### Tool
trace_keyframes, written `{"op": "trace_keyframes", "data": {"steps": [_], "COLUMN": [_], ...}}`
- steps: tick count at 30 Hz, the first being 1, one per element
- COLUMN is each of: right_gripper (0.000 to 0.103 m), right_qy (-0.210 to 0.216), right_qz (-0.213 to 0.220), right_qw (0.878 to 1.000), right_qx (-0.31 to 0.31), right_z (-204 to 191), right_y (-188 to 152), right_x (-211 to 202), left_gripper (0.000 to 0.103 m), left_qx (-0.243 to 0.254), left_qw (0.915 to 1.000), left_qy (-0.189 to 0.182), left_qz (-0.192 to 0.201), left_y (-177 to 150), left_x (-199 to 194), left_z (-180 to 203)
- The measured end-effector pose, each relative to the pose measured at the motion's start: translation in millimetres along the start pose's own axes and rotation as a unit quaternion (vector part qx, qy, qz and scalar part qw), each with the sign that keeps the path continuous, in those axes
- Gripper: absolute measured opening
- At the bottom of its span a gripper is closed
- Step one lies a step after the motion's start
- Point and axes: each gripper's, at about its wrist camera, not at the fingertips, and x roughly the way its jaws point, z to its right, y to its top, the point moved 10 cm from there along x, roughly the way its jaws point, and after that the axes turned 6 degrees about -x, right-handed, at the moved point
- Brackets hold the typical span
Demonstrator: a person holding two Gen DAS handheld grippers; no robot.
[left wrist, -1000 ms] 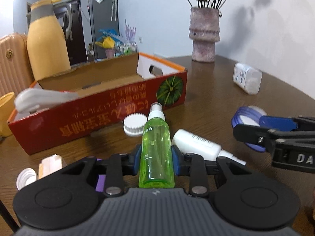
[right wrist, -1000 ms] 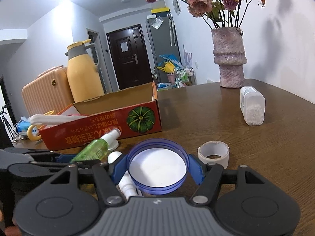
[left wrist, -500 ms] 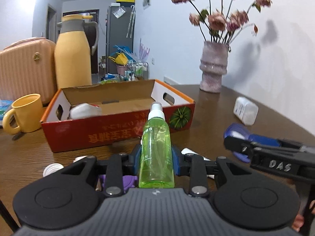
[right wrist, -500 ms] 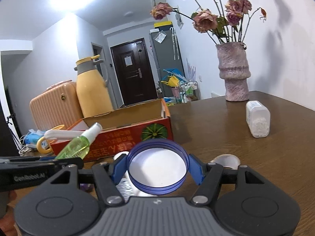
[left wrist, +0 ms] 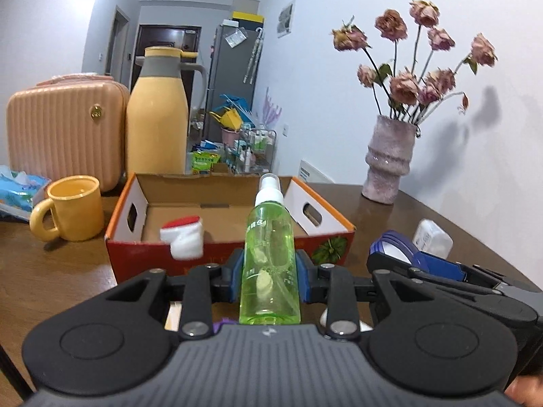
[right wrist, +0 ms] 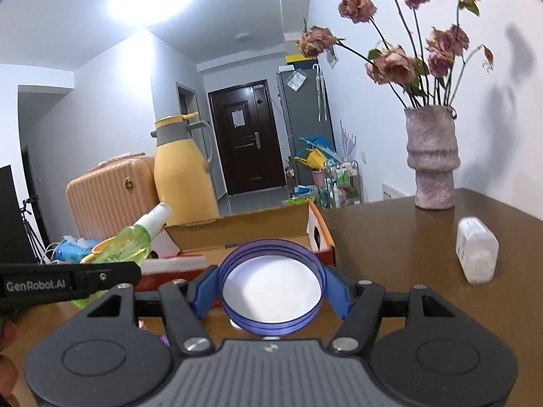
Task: Organize rigid objects
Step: 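Carry the spray bottle and lid toward the cardboard box with both tools, then open the left tool to drop the spray bottle while the right tool drops the lid into the box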
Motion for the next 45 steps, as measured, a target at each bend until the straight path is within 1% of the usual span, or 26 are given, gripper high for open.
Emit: {"op": "trace_keyframes", "data": {"steps": [5,8,12,18,24,29,35,38,41,45], "right_gripper": [0.065,0.065,0.065,0.065,0.065,0.065,0.065,0.065,0.065,0.065], "right_qy": [0.000,-0.002,-0.008,-0.007,-0.015,-0.025,-0.031,-0.031,-0.040,-0.044], "right_qz": [0.010,0.016,0.025,0.025,0.023,0.007,-0.020,-0.033,-0.052,-0.068], "right_qw": [1.000,1.000,0.999,1.000,0.999,0.999,0.998,0.998,0.996,0.994], "right_qx": [-0.009,-0.011,-0.024,-0.011,-0.020,-0.026,-0.044,-0.050,-0.062,-0.074], "right_z": [-3,-3,-5,-2,-1,2,7,8,9,11], "right_y": [17,24,31,31,38,43,49,50,47,45], "right_x": [15,24,38,63,90,114,143,156,168,180], "left_gripper": [0.031,0.031,0.031,0.031,0.031,0.031,0.031,0.031,0.031,0.031], "left_qx": [-0.008,-0.006,-0.018,-0.029,-0.043,-0.051,-0.060,-0.054,-0.045,-0.047], "left_qw": [0.9999,0.9998,0.9996,0.9989,0.9980,0.9976,0.9964,0.9960,0.9953,0.9941], "left_qy": [0.008,0.014,0.017,0.032,0.041,0.045,0.060,0.070,0.082,0.090], "left_qz": [0.011,0.012,0.013,0.019,0.022,0.014,0.000,-0.014,-0.026,-0.039], "left_y": [19,25,35,49,61,66,74,75,75,76], "left_x": [6,14,26,44,65,87,114,128,141,156], "left_z": [0,1,-1,-4,-8,-13,-23,-25,-27,-32]}}
